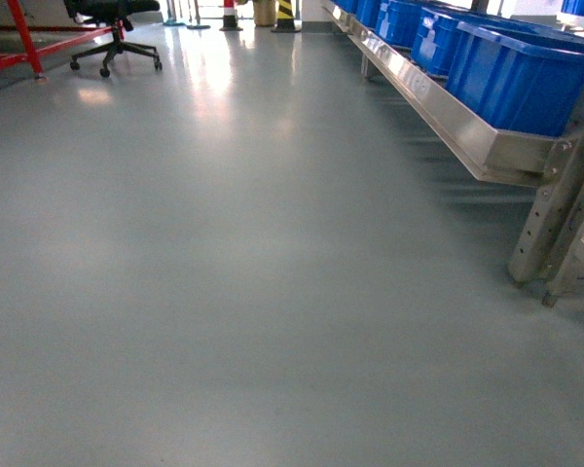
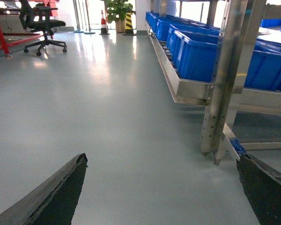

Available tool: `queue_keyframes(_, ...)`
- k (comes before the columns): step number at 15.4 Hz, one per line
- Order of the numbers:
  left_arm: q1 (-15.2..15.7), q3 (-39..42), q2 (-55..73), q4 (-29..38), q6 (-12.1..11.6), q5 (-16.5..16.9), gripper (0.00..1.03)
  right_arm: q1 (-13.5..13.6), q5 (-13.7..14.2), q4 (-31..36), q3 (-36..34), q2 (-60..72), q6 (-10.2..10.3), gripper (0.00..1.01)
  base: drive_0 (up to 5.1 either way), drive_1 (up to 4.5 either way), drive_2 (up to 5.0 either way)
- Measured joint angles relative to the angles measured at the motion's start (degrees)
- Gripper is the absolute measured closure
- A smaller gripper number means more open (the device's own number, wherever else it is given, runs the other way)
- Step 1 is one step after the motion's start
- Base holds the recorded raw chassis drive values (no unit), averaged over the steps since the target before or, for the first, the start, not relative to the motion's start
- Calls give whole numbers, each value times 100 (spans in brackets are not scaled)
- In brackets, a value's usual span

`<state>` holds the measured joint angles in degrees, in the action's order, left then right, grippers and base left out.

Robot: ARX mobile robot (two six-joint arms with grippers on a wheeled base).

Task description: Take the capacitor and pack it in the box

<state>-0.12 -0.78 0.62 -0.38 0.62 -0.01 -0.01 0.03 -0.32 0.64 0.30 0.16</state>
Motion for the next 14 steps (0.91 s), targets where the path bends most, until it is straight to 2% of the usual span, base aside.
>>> queue_keyframes(14,0,0,0,-2,-2,0,59,0,-2,-2,0,0,-2,3,-498,248,248)
